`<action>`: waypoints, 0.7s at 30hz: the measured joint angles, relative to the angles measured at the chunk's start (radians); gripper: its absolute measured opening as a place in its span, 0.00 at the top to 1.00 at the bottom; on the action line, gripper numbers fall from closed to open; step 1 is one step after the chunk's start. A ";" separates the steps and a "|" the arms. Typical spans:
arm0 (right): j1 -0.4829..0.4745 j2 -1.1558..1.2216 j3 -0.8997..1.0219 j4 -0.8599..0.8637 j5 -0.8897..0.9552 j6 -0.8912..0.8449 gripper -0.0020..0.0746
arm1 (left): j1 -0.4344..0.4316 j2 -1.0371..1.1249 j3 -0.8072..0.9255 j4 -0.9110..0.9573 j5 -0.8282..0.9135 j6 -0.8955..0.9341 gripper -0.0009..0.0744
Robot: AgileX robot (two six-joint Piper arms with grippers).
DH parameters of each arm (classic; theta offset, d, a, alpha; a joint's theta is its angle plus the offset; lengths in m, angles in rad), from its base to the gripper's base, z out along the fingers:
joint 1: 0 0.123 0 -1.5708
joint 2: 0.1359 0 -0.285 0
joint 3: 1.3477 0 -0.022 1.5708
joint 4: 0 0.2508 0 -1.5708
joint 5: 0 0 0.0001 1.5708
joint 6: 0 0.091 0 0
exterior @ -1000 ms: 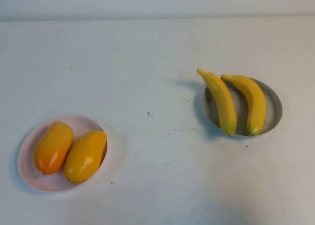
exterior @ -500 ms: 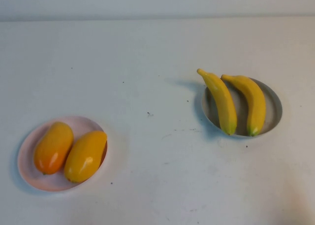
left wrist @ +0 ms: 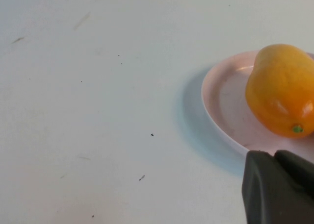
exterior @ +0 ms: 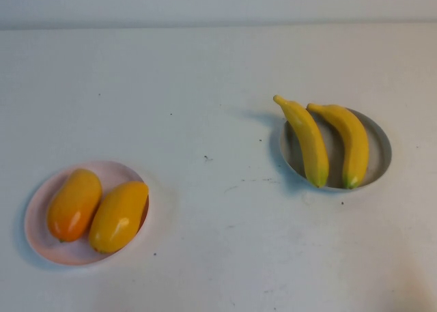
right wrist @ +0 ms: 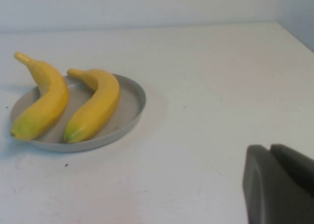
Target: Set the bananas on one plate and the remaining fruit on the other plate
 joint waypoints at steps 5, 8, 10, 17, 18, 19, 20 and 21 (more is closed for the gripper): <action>0.004 0.000 0.000 0.017 0.058 -0.038 0.99 | 0.000 0.000 0.000 0.000 0.000 0.000 0.99; 0.012 0.000 0.000 0.030 0.095 -0.051 0.99 | 0.000 0.000 0.000 0.000 0.000 0.000 0.99; 0.012 0.000 0.000 0.051 0.101 -0.072 0.99 | 0.000 0.000 0.000 0.000 0.000 0.000 0.99; 0.012 0.000 0.000 0.103 0.101 -0.122 0.99 | 0.000 0.000 0.000 0.000 0.000 0.000 0.99; 0.012 0.000 0.000 0.105 0.101 -0.125 0.99 | 0.000 0.000 0.000 0.000 0.000 0.000 0.99; 0.012 0.000 0.000 0.105 0.101 -0.125 0.99 | 0.000 0.000 0.000 0.000 0.000 0.000 0.99; 0.012 0.000 0.000 0.105 0.101 -0.125 0.99 | 0.000 0.000 0.000 0.000 0.000 0.000 0.99; 0.012 0.000 0.000 0.105 0.101 -0.125 0.99 | 0.000 0.000 0.000 0.000 0.000 0.000 0.99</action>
